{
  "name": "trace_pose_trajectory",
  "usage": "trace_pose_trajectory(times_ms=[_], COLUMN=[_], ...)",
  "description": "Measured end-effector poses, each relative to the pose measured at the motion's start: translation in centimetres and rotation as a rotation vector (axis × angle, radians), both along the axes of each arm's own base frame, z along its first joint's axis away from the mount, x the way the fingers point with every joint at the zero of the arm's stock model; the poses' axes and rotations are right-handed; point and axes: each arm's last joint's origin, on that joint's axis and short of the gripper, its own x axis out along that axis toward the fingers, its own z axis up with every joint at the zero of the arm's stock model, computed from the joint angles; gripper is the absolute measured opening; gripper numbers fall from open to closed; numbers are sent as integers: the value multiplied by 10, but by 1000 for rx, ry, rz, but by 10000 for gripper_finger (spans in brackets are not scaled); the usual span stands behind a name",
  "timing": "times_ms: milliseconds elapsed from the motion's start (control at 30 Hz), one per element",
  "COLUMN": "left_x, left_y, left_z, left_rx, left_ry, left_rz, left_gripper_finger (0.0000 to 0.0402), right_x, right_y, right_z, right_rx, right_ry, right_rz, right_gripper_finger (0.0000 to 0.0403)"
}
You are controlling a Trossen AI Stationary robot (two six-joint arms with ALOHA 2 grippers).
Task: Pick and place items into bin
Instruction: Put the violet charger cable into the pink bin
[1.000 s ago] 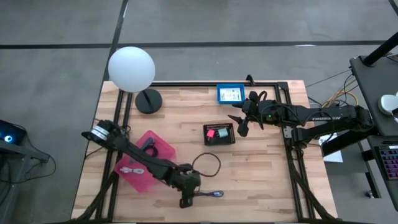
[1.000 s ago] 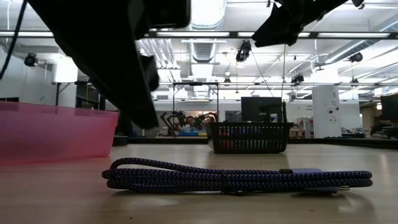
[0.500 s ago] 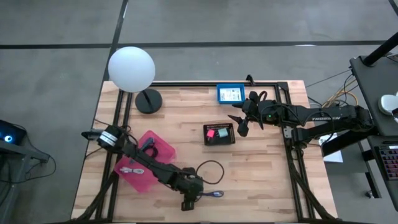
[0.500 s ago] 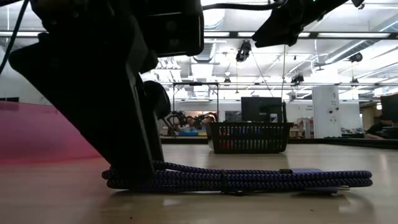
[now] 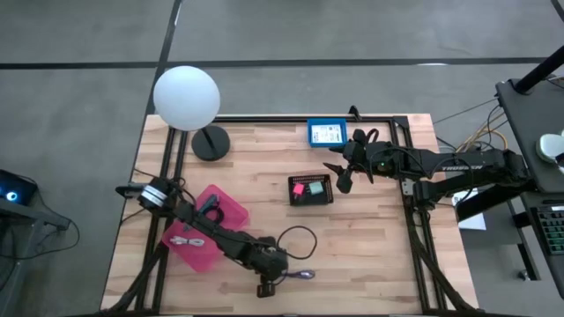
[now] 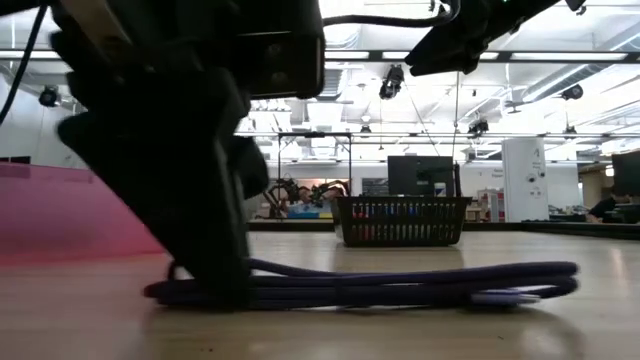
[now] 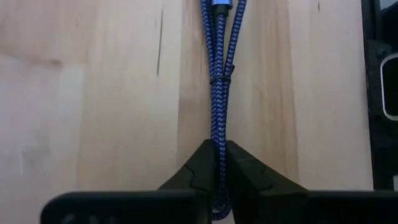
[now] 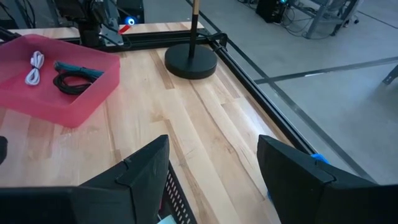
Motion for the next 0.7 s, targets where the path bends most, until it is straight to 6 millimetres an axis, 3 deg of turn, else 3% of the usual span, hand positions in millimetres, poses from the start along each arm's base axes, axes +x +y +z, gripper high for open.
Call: trace_pose_trajectory(times_ms=[200, 400, 467, 600, 700], left_x=[-20, -53, -61, -75, -93], left_y=[12, 47, 58, 77, 91], left_z=[21, 64, 83, 123, 141], left_rx=[66, 238, 254, 270, 265], left_ry=[118, 249, 216, 79, 77], left_rz=[-10, -11, 22, 188, 369], left_gripper_finger=[2, 1, 1, 0, 0], right_x=[0, 1, 2, 4, 4], right_y=[0, -1, -2, -3, -3], right_z=[1, 1, 0, -2, -2], right_rx=[-1, -1, -1, 6, 18], right_ry=[-7, -14, -11, -7, -13], right_rz=[0, -6, -10, -14, -19], right_gripper_finger=[228, 228, 228, 228, 228])
